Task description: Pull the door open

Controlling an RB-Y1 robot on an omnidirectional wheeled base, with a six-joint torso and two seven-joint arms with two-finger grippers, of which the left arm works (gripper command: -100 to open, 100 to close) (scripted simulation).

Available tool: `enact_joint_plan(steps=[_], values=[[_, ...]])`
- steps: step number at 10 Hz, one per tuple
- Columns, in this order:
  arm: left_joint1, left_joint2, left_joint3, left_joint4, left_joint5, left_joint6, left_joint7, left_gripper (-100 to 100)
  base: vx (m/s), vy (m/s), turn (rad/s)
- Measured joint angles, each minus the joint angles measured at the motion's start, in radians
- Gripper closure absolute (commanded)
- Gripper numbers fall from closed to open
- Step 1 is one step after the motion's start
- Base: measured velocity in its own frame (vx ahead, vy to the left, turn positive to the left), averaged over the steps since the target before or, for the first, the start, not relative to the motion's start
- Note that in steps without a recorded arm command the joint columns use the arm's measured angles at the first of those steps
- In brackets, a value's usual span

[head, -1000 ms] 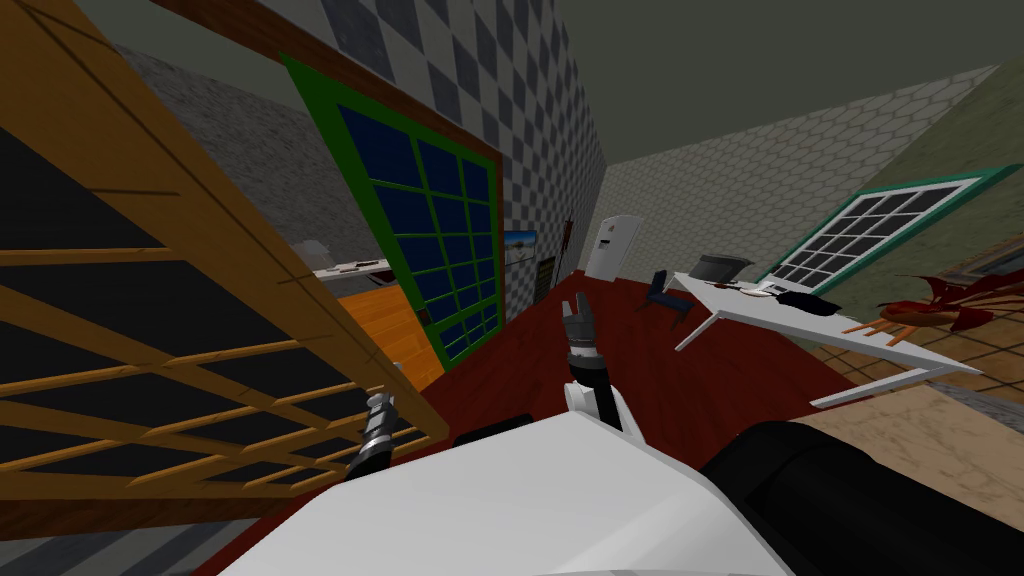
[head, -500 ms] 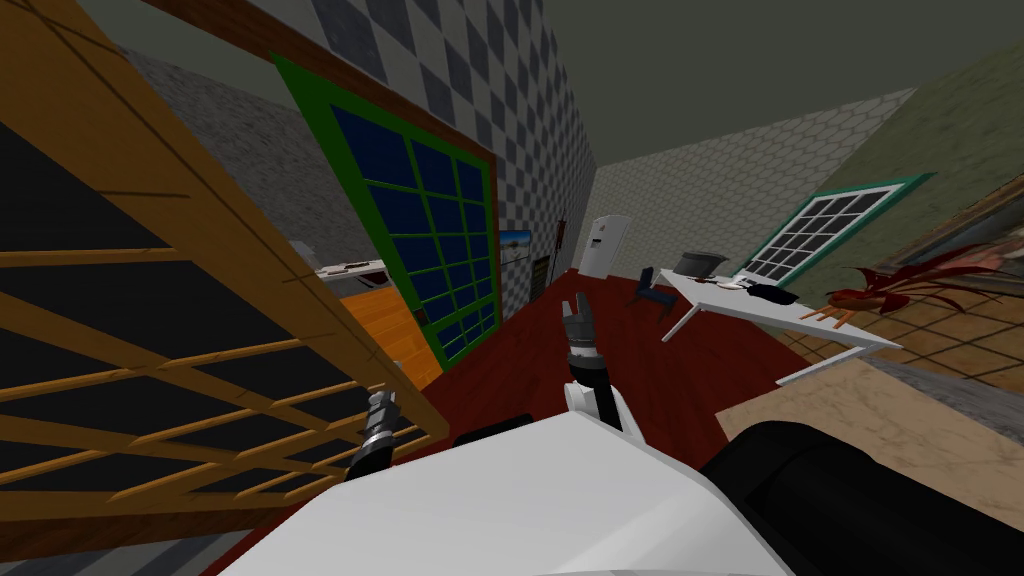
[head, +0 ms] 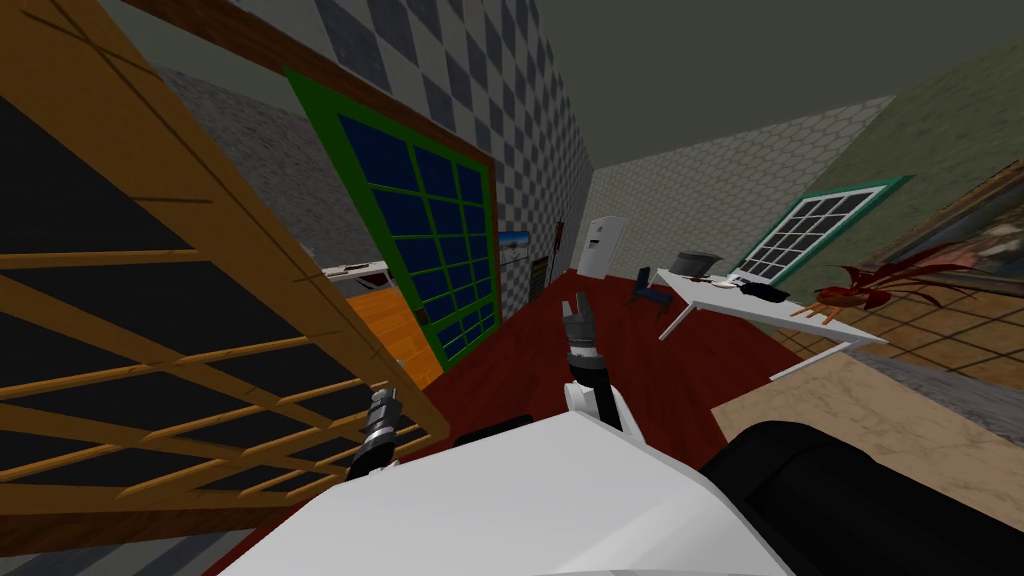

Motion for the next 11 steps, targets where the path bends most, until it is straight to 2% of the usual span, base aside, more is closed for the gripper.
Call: enact_joint_plan(steps=[2,3,5,6,9,10,11], values=[[-0.009,0.011,0.000,0.034,0.000,-0.021,0.008,100,0.003,0.003,-0.007],[0.010,0.008,-0.003,0.002,-0.001,-0.010,0.011,100,0.009,-0.001,0.021],[0.011,0.001,-0.001,-0.010,-0.001,0.000,0.004,100,-0.025,-0.008,-0.037],[0.007,0.001,-0.007,-0.013,0.001,-0.003,0.019,-100,-0.085,0.002,-0.096],[-0.003,-0.008,-0.024,-0.015,0.015,-0.003,0.076,-100,-0.073,0.026,-0.069],[-0.003,-0.012,-0.031,-0.009,0.020,0.003,0.098,-100,-0.086,0.012,-0.071],[-0.014,-0.010,-0.036,0.013,0.026,-0.003,0.123,-100,-0.076,0.012,-0.062]])
